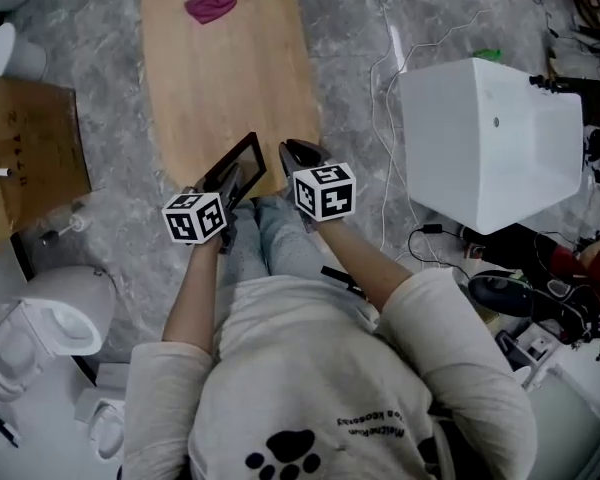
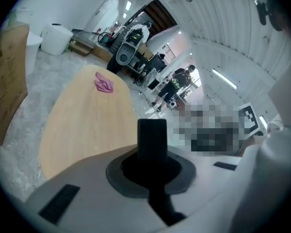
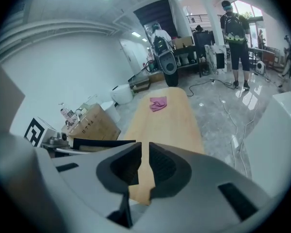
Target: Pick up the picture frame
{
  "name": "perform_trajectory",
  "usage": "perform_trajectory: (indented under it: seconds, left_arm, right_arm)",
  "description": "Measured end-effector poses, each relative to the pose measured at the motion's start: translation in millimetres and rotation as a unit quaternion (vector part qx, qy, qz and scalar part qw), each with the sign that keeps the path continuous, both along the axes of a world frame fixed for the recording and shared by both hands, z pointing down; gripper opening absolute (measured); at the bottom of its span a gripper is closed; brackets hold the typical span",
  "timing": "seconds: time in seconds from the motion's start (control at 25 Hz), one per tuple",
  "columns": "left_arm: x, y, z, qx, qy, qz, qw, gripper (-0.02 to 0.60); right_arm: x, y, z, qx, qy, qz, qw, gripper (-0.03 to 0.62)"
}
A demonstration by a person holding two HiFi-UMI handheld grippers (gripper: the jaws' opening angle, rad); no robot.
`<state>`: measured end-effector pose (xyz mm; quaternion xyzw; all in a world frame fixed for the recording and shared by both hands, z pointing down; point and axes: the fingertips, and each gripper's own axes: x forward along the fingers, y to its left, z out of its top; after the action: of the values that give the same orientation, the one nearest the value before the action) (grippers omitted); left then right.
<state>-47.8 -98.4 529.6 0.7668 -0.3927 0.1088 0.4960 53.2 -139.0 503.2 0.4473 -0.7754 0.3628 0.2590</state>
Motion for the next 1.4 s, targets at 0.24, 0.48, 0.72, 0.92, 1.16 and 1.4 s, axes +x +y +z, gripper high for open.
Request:
perform_trajectory:
  seconds: [0.24,0.48,0.72,0.92,1.16,1.4]
  left_arm:
    - [2,-14,-55,0.053,-0.030,0.003,0.9981,0.017]
    - [-9,-36,-105,0.111,-0.060,-0.029,0.9916,0.017]
    - [-21,-52,-159,0.175,-0.083,-0.052,0.9796,0.017]
    - [-23,-53,-208,0.225,-0.087,-0.076,0.9673,0.017]
    - [-27,-65,-267,0.304,-0.119,-0.087,0.9414,0.017]
    - [-26,-62,-306,0.351,-0.135,-0.100,0.9213,0.017]
  right_arm:
    - [6,-2,-59,0.040,-0.035,0.019,0.998,0.034]
    - [5,-21,-117,0.095,-0.069,0.022,0.993,0.011]
    - [-14,-31,-171,0.158,-0.082,-0.007,0.984,0.009]
    - [-18,-24,-222,0.230,-0.093,-0.011,0.969,0.009]
    - [-25,-32,-276,0.302,-0.103,-0.022,0.948,0.009]
    - [-25,-27,-306,0.337,-0.104,-0.027,0.935,0.009]
